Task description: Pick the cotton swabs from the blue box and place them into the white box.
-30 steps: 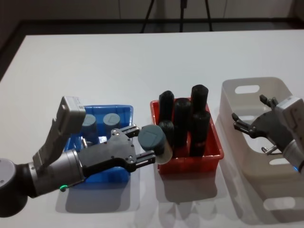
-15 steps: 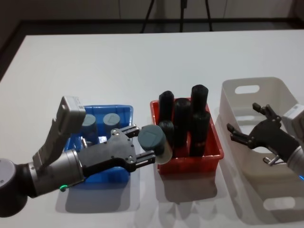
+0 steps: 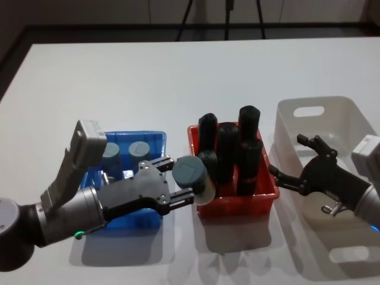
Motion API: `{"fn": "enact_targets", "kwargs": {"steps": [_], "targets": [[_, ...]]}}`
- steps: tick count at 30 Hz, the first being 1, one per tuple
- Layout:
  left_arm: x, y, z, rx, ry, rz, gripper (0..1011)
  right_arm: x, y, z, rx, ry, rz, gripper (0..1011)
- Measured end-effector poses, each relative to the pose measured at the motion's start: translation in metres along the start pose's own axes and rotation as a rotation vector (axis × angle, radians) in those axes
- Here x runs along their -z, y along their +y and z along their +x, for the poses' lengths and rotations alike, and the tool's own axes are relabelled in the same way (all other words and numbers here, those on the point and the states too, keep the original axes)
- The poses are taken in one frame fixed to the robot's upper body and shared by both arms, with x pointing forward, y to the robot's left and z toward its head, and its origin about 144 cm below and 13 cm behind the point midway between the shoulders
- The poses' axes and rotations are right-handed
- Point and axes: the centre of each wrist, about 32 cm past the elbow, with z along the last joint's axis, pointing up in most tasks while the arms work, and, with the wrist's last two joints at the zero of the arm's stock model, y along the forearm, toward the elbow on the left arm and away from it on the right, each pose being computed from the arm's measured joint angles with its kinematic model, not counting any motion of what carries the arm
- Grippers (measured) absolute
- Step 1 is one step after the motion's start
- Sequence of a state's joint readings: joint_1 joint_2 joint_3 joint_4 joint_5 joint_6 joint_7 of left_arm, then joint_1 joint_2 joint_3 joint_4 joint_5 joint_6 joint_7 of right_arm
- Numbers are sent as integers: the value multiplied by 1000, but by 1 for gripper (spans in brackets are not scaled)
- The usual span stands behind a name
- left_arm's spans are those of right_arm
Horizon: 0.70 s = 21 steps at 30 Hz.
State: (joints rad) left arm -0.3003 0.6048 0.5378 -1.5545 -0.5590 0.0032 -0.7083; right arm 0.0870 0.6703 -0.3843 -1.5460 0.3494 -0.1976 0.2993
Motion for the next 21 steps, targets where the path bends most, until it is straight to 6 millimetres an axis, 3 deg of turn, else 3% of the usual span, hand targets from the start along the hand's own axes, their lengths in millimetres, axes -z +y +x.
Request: {"fn": "enact_targets", "kwargs": {"steps": [21], "targets": [[0, 0, 0, 0, 0, 0, 652, -13, -7, -1, -166, 16, 40, 1001]]}}
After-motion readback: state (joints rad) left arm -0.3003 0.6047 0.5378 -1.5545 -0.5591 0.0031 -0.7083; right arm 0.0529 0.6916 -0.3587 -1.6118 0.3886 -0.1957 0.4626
